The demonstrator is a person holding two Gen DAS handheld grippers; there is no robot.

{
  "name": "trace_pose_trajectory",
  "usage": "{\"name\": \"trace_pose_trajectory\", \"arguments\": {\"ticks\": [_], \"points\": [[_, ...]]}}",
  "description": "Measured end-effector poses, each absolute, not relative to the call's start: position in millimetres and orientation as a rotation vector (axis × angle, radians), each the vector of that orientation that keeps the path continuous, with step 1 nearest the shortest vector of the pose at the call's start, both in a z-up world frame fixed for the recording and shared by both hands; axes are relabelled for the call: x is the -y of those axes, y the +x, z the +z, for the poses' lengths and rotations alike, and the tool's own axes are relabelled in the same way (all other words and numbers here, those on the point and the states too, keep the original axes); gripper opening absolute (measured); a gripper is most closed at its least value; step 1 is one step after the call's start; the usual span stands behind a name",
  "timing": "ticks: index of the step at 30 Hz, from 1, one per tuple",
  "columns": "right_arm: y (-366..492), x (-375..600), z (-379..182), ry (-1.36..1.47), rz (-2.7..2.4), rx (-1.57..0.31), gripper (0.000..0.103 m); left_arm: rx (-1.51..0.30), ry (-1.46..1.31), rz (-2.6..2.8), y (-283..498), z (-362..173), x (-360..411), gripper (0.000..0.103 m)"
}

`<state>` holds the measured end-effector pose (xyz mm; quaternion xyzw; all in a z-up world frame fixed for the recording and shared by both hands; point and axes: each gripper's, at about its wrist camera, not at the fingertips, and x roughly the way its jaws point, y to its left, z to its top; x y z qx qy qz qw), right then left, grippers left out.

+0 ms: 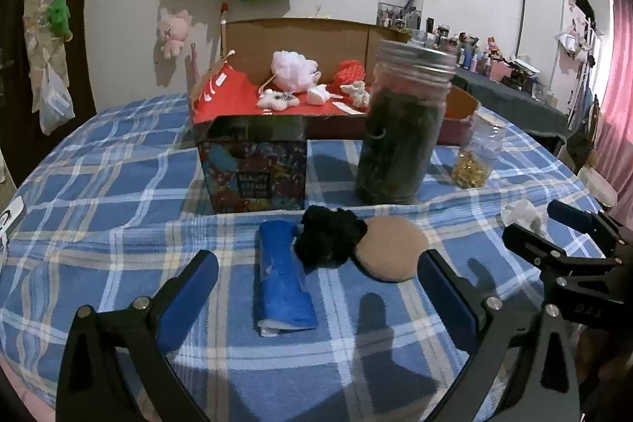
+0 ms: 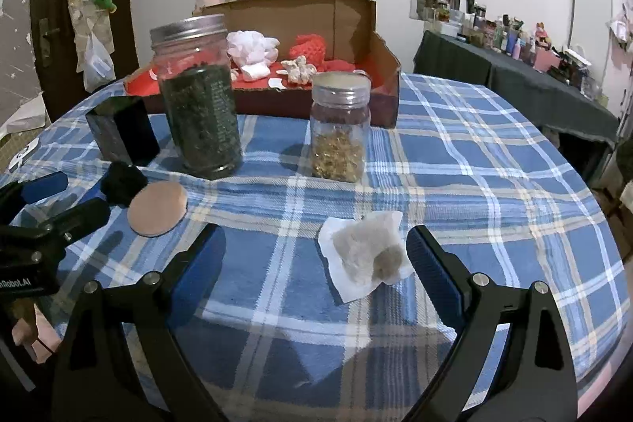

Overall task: Organize soft objects
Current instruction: 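Move both tools down toward the blue cloth and white tissue, then grasp the blue rolled cloth with the left tool while the right tool grasps the white tissue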

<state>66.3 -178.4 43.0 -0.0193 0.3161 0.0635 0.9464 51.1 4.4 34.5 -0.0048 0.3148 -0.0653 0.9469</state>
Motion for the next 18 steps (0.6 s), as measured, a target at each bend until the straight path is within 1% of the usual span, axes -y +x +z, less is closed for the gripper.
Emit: {"name": "trace_pose_trajectory", "arguments": {"ticks": [5, 7, 9, 10, 12, 13, 14, 15, 16, 17, 18], "points": [[74.3, 186.8, 38.2, -0.041, 0.117, -0.666, 0.094, -0.658, -0.015, -0.11, 56.8, 31.7, -10.3, 0.102], [79.0, 190.8, 35.6, -0.037, 0.12, -0.683, 0.094, -0.667, -0.023, -0.095, 59.1, 30.8, -14.7, 0.096], [83.1, 194.0, 32.7, -0.031, 0.124, -0.698, 0.093, -0.685, -0.024, -0.092, 62.8, 28.6, -18.0, 0.084], [84.0, 194.6, 31.8, -0.029, 0.126, -0.702, 0.093, -0.698, -0.022, -0.096, 65.1, 26.9, -19.1, 0.08], [85.8, 196.0, 30.2, -0.021, 0.138, -0.713, 0.089, -0.726, -0.027, -0.104, 69.1, 22.2, -20.4, 0.061], [86.1, 196.6, 29.6, -0.023, 0.139, -0.714, 0.078, -0.742, -0.032, -0.109, 71.0, 18.9, -21.2, 0.058], [86.9, 197.0, 28.4, -0.023, 0.138, -0.719, 0.068, -0.753, -0.033, -0.111, 71.9, 16.2, -21.5, 0.047], [87.8, 197.5, 26.7, -0.023, 0.14, -0.727, 0.064, -0.748, -0.02, -0.098, 71.7, 14.8, -21.1, 0.036], [87.3, 198.0, 26.6, -0.025, 0.137, -0.724, 0.058, -0.738, -0.009, -0.094, 70.5, 14.8, -20.6, 0.029], [86.1, 199.1, 27.1, -0.024, 0.14, -0.717, 0.041, -0.739, -0.01, -0.101, 70.2, 15.2, -21.4, 0.027], [85.6, 200.0, 27.5, -0.022, 0.143, -0.713, 0.03, -0.74, -0.016, -0.109, 70.1, 16.1, -22.0, 0.026]]}}
